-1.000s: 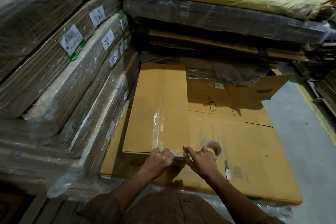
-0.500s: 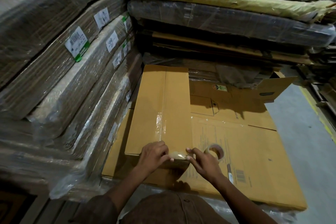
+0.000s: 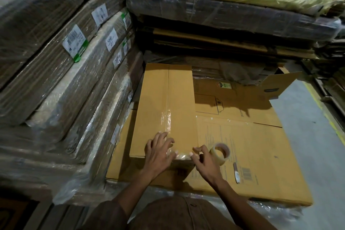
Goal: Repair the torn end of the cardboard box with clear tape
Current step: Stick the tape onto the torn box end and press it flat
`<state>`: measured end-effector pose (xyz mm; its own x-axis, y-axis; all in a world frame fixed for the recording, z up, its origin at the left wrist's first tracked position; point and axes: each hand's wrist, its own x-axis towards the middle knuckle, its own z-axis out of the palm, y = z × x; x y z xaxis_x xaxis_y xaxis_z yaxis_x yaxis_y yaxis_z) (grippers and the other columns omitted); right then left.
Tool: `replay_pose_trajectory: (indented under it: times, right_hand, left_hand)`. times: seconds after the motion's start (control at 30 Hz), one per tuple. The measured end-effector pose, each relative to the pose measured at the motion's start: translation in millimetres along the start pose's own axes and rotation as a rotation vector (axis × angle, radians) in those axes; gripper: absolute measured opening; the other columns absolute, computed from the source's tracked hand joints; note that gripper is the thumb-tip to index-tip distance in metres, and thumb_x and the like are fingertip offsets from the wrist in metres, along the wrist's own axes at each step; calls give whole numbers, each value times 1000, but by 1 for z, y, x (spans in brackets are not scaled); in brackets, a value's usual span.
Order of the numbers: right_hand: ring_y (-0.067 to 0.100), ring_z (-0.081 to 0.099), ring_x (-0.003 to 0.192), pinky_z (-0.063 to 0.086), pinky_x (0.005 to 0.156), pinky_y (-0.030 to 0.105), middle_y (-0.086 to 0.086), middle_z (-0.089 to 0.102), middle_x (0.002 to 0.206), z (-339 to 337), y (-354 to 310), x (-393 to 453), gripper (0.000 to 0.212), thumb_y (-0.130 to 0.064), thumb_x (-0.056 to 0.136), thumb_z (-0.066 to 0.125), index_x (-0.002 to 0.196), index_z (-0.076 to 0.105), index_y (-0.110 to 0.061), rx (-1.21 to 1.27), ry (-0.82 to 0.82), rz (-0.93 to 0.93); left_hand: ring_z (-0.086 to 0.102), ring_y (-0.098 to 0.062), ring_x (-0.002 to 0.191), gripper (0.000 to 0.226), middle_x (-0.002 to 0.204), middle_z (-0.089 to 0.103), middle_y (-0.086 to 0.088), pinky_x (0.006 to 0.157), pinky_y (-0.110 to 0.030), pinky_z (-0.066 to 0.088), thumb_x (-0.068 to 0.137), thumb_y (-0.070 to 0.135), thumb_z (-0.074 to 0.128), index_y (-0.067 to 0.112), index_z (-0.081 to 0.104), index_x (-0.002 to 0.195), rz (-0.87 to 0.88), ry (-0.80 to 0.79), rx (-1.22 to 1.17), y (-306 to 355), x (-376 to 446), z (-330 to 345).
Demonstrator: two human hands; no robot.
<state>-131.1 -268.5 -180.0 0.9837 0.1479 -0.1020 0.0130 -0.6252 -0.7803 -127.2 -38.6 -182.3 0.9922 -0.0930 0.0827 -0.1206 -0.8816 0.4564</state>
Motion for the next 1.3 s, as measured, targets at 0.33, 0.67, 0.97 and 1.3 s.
replay_pose_trajectory:
  times: [0.33,0.67,0.97,1.3]
  right_hand:
    - [10,70,77,57,66,47,-7,73,102,4,5,-1,26,-61,98,51,115,41,-45,-60,-38,-69]
    - [23,53,75,39,58,32,-3,71,94,8,-2,-5,21,-40,93,69,103,76,-23,-755,383,-636]
    - [20,59,91,52,71,37,-2,64,102,7,12,-2,23,-35,102,52,96,67,-19,-573,186,-501]
    - [20,55,94,48,69,31,8,59,116,7,4,-9,13,-30,92,68,101,75,-22,-420,260,-483]
  left_hand:
    - [30,-31,148,41,156,38,-7,101,-60,40,74,24,85,33,59,105,391,-7,108,-8,-13,2]
    - [35,-31,144,26,155,38,-9,101,-57,42,76,32,86,24,69,93,502,131,120,0,-9,2]
    - [23,-25,153,10,161,34,-9,112,-52,38,90,25,71,21,66,98,510,1,54,-17,-4,9]
    - [16,-18,155,21,163,30,0,117,-52,28,77,32,84,25,66,85,403,22,-73,-5,-3,2]
